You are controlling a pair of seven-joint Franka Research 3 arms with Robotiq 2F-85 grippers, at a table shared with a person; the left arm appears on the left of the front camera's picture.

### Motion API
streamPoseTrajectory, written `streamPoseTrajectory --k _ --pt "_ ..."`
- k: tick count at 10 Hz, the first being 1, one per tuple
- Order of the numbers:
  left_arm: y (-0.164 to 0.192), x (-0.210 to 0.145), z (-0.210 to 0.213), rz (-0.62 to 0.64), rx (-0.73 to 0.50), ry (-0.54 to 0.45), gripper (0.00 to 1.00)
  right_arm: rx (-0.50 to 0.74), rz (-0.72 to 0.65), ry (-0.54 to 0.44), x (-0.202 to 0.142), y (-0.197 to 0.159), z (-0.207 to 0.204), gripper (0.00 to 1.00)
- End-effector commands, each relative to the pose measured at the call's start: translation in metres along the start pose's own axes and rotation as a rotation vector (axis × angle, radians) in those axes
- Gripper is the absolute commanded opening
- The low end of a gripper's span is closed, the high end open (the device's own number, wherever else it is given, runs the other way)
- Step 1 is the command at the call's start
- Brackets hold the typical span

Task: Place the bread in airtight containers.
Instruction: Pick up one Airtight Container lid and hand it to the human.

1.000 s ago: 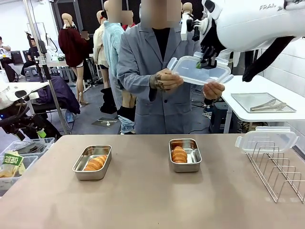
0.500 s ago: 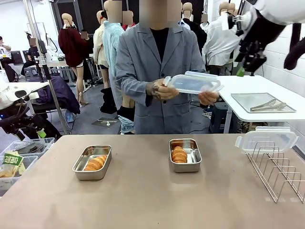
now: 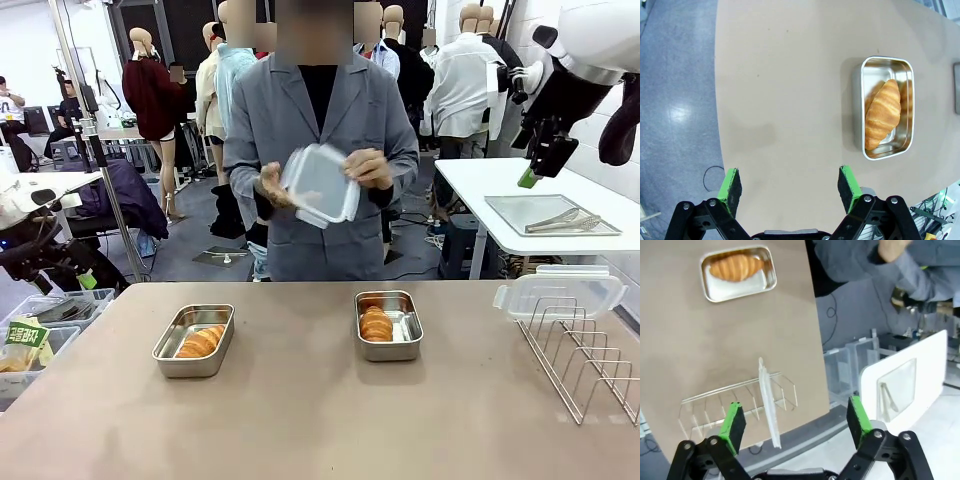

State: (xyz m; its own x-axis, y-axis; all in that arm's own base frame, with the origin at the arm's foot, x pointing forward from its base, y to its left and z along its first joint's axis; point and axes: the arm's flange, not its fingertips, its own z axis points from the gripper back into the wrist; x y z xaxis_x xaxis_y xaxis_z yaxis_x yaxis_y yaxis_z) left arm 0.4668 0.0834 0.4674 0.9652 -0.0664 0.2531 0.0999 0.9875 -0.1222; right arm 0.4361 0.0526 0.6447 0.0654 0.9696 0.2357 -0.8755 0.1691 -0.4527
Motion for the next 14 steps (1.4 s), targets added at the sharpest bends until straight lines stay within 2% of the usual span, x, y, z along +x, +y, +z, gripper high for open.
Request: streamPoseTrajectory --k 1,14 --pt "0.0003 -0.0008 0.0012 0.006 0.023 0.006 1.0 -0.02 0.031 0.002 0.0105 0.0061 0.0114 1.0" --pt "0.0003 -0.0008 0.0012 0.006 0.023 0.006 1.0 -0.02 0.031 0.002 0.0105 0.0061 0.0114 1.0"
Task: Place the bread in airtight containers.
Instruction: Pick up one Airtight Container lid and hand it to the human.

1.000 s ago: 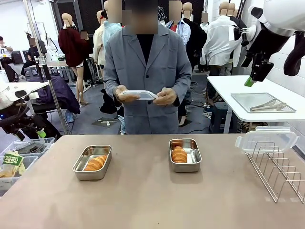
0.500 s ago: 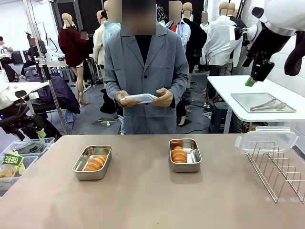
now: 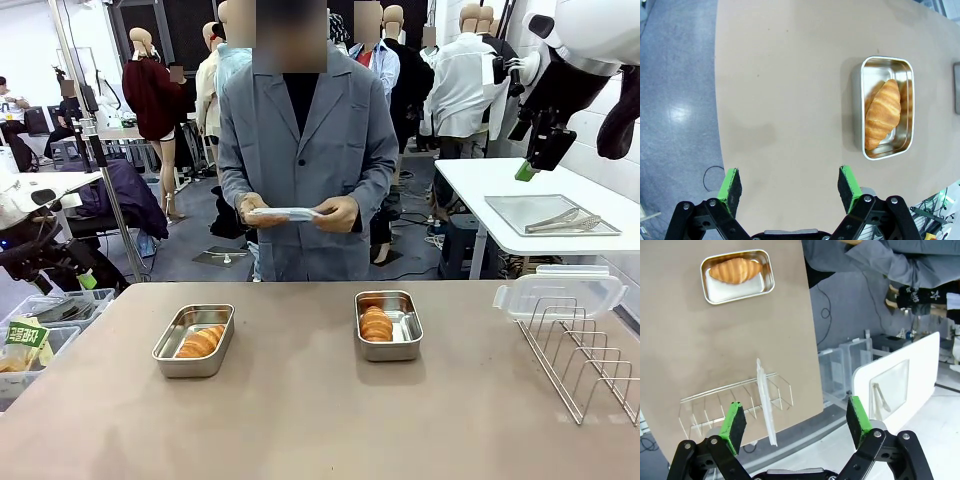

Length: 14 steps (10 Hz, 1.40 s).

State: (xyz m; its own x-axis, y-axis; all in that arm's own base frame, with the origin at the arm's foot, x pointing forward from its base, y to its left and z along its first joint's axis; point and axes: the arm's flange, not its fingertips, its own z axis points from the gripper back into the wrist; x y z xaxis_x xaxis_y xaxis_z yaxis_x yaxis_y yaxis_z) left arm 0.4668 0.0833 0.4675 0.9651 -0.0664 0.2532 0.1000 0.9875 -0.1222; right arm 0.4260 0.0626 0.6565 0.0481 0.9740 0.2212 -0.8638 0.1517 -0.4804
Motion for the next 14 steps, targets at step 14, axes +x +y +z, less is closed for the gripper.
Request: streamPoseTrajectory --k 14 --pt "0.0004 -0.0008 0.0012 0.006 0.023 0.006 1.0 0.007 0.009 -0.003 -0.0012 0.001 -0.0019 1.0"
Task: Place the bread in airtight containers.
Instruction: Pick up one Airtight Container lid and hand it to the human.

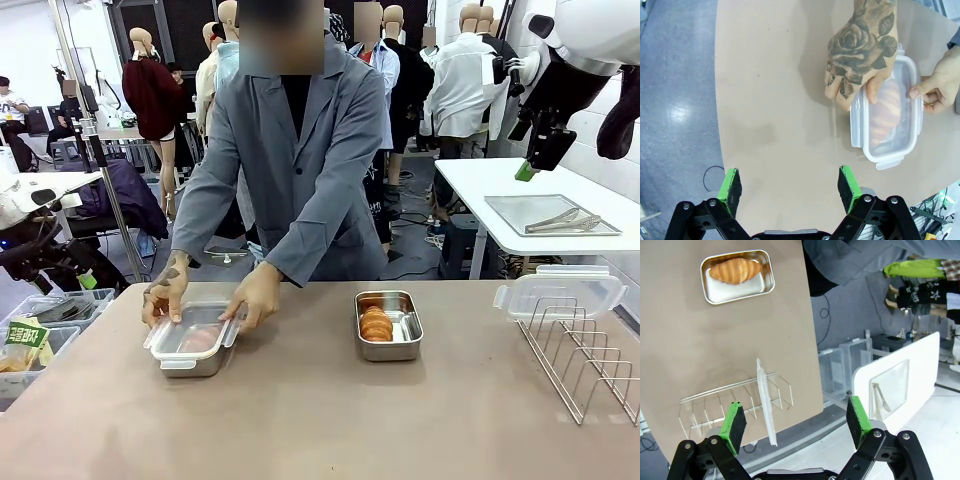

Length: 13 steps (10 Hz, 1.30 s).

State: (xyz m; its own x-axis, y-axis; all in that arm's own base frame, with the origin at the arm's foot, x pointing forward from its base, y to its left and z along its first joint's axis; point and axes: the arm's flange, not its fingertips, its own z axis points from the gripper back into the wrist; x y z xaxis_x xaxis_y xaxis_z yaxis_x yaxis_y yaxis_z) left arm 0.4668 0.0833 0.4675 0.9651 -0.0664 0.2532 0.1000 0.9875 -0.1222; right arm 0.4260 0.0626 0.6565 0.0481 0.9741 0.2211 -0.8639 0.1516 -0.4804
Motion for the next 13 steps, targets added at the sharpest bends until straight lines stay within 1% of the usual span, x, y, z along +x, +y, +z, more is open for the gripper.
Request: streamPoseTrajectory --k 1,13 --pt "0.0004 -0.0008 0.0012 0.006 0.023 0.006 1.0 0.007 0.009 -0.003 -0.0013 0.001 -0.0019 1.0" --pt "0.0004 -0.0008 0.0012 0.006 0.023 0.006 1.0 0.007 0.009 -0.003 -0.0013 0.001 -0.0019 1.0"
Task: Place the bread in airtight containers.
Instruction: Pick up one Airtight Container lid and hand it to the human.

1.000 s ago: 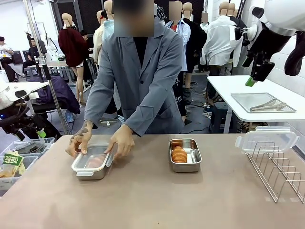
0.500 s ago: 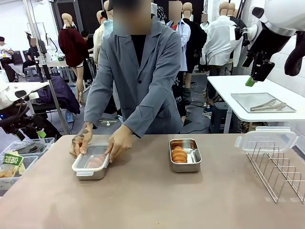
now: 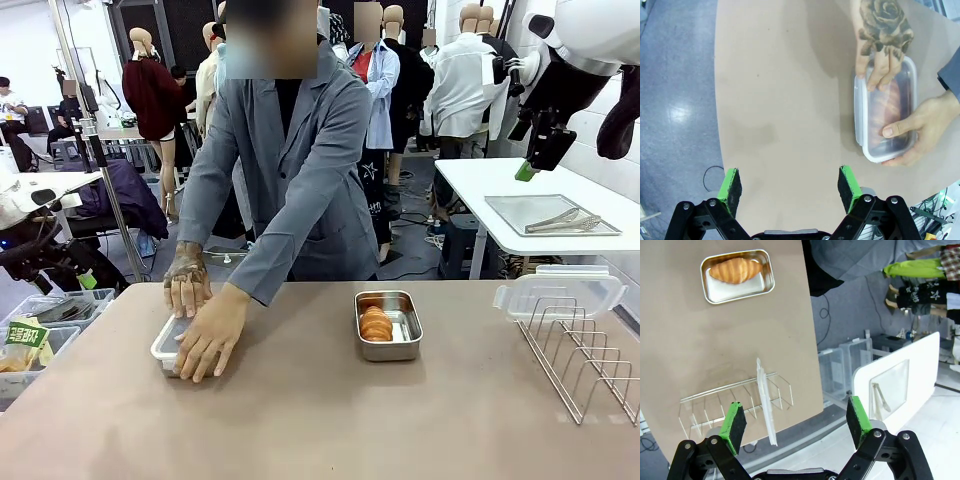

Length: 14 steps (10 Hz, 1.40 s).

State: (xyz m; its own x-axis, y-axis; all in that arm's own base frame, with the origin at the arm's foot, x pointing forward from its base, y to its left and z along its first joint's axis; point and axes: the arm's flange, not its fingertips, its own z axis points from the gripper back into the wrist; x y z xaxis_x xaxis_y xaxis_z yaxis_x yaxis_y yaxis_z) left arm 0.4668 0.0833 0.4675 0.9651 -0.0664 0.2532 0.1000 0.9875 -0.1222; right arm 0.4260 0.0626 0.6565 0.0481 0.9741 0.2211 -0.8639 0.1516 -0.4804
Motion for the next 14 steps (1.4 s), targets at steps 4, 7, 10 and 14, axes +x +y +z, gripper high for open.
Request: streamPoseTrajectory --k 4,7,10,14 --pt "0.0004 -0.0008 0.0012 0.006 0.023 0.006 1.0 0.007 0.009 -0.003 -0.0013 0.001 -0.0019 1.0" --pt "0.0004 -0.0008 0.0012 0.006 0.023 0.006 1.0 0.007 0.009 -0.003 -0.0013 0.001 -0.0019 1.0" --pt "0.0004 -0.0008 0.0012 0.006 0.023 0.006 1.0 0.007 0.009 -0.003 -0.0013 0.001 -0.0019 1.0" --pt "0.0004 -0.0008 0.0012 0.006 0.023 0.006 1.0 0.007 0.009 -0.003 -0.0013 0.001 -0.0019 1.0"
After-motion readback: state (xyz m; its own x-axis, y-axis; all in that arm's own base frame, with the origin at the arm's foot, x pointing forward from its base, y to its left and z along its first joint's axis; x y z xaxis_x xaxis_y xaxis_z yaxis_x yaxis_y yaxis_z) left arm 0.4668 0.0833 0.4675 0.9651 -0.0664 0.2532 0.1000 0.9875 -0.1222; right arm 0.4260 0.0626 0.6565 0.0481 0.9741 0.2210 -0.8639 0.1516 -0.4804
